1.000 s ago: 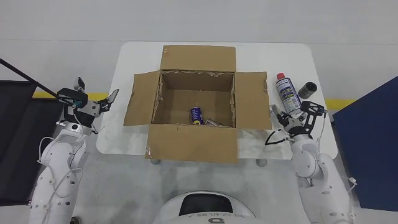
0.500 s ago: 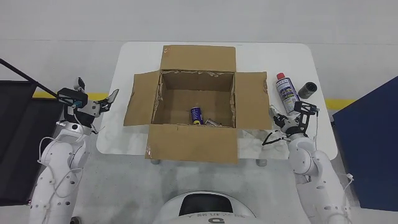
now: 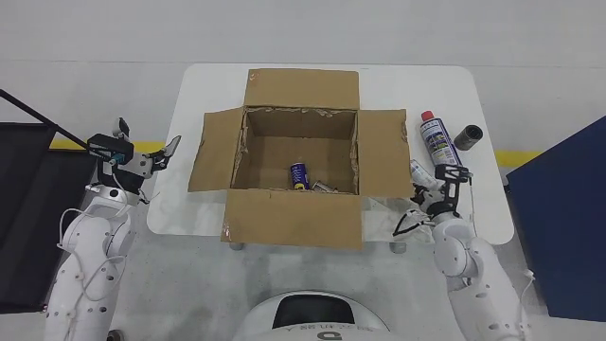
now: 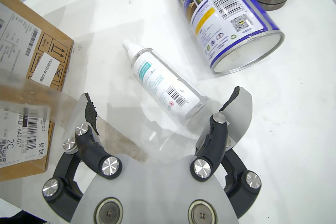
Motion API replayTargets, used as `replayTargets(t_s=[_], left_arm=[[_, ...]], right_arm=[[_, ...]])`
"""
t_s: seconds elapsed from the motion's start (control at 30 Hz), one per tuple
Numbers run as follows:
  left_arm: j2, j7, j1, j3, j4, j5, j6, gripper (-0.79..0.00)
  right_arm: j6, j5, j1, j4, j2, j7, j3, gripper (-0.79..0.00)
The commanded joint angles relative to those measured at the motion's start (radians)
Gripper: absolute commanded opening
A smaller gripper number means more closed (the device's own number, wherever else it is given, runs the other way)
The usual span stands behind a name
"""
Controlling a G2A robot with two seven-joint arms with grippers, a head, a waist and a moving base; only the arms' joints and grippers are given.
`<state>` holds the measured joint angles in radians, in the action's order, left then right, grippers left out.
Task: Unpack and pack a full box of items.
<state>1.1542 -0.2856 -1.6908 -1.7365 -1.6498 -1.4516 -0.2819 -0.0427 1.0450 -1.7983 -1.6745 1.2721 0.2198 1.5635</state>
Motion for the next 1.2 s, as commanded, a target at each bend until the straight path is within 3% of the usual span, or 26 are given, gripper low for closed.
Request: replayTargets(t_s=[0.0, 0.3, 0.53, 0.63, 1.0, 1.17], left_arm=[[0.0, 0.0, 0.0, 0.0, 0.0, 0.0, 0.0, 0.0], [0.0, 0.0, 0.0, 0.0, 0.0, 0.0, 0.0, 0.0], [0.0, 0.0, 0.0, 0.0, 0.0, 0.0, 0.0, 0.0], [0.0, 0.0, 0.0, 0.0, 0.0, 0.0, 0.0, 0.0], [0.0, 0.0, 0.0, 0.0, 0.0, 0.0, 0.0, 0.0], [0.0, 0.0, 0.0, 0.0, 0.0, 0.0, 0.0, 0.0]], right_arm=[[-0.011, 0.013, 0.007, 0.008, 0.001, -0.003, -0.007, 0.0], [-0.025, 0.043, 0.036, 0.042, 0.0, 0.018, -0.014, -0.031], [0.035, 0.087, 0.003, 0.023, -0.006, 0.025, -0.017, -0.065], [0.037, 0.103, -0.009, 0.014, -0.007, 0.021, -0.016, -0.025], [0.077, 0.114, -0.067, -0.037, -0.009, -0.048, -0.011, -0.055], [0.036, 0.101, -0.044, -0.026, -0.006, -0.053, -0.011, -0.074]])
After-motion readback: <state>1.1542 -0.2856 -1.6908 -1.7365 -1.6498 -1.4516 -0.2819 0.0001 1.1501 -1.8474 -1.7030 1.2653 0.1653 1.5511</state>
